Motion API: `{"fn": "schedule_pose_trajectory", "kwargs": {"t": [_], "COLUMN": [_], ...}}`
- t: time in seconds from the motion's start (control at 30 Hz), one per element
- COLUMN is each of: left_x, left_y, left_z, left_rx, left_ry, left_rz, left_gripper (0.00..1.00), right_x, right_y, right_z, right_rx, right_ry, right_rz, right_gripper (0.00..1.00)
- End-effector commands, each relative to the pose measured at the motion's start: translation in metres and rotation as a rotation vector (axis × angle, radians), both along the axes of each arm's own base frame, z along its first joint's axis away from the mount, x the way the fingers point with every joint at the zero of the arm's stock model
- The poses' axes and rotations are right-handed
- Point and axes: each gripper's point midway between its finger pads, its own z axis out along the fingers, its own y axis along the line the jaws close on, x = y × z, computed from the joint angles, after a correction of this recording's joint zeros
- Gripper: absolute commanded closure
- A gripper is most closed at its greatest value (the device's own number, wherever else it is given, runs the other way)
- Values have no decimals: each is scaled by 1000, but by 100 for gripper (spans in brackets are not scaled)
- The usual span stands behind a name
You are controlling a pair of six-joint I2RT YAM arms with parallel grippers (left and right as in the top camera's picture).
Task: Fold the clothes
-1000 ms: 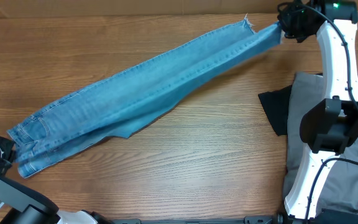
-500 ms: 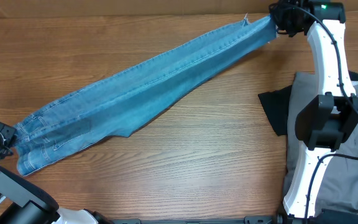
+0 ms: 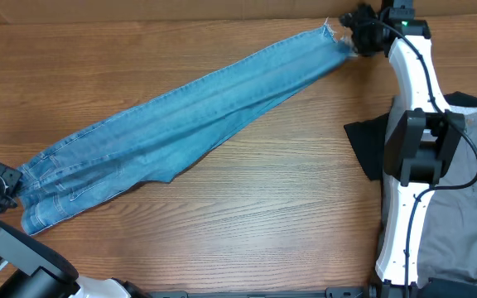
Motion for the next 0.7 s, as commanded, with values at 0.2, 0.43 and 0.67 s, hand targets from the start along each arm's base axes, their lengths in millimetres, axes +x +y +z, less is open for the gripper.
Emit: {"fn": "schedule_pose_trajectory", "kwargs": {"t": [0.2, 0.43, 0.67], "left_x": [-7, -6, -5], "left_y": [7, 5, 6], "left_z": [-1, -1, 0], "left_rx": [25, 16, 21], "left_ry": [47, 40, 36], "left_rz": [-5, -4, -5], "left_gripper": [76, 74, 74], "right_x": [-39, -78, -75], "right_y": [19, -18, -30], "right_z": [-13, -39, -54], "right_rx": [-16, -82, -137], "right_ry": [131, 338, 335], "right_rz": [170, 84, 50], "right_gripper": [0, 23, 63]}}
